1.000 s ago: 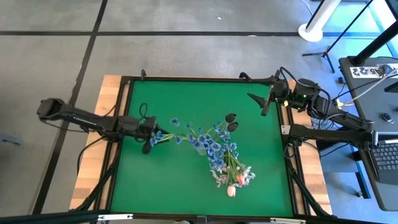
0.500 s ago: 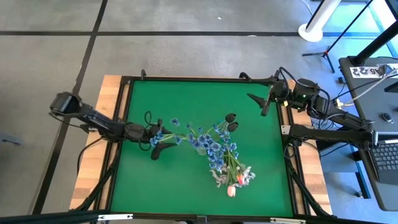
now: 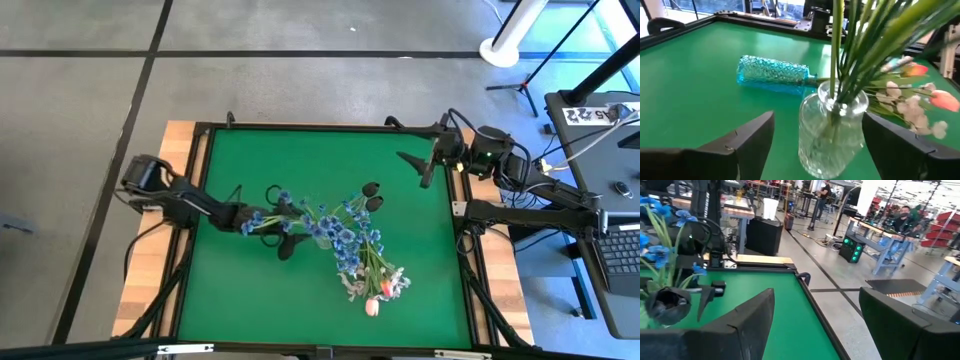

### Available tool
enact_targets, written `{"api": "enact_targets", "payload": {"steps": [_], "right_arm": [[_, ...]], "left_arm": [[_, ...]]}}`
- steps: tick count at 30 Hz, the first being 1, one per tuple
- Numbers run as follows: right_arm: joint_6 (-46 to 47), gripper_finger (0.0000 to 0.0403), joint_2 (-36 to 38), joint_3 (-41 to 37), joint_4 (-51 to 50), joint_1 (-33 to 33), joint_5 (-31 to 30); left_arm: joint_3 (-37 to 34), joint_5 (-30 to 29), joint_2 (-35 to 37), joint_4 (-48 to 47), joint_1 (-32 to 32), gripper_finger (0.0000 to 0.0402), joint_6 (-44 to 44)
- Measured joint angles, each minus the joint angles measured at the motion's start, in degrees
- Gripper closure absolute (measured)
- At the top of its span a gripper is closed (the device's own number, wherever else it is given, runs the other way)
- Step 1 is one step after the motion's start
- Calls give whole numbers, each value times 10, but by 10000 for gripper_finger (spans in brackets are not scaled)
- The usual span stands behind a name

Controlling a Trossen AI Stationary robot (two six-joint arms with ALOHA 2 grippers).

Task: Sort flowers into vase by color
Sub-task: Move the white vase to the top left of the table

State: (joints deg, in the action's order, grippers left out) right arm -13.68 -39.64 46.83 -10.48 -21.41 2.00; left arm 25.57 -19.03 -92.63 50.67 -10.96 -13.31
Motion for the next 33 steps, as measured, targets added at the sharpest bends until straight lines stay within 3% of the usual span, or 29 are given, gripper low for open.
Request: {"api": "enact_targets", "payload": {"steps": [8,22,33], "right_arm": [[1,114,0,0,-10,0,16],[-2,114,-44,-1,-21,0,30],[-2,114,-56,-1,34,0,36]], "left_arm": [[49,25,-62,-3,5,110,-5],[60,26,-64,-10,-1,110,-23],[76,15,-64,-27,10,110,13]]}}
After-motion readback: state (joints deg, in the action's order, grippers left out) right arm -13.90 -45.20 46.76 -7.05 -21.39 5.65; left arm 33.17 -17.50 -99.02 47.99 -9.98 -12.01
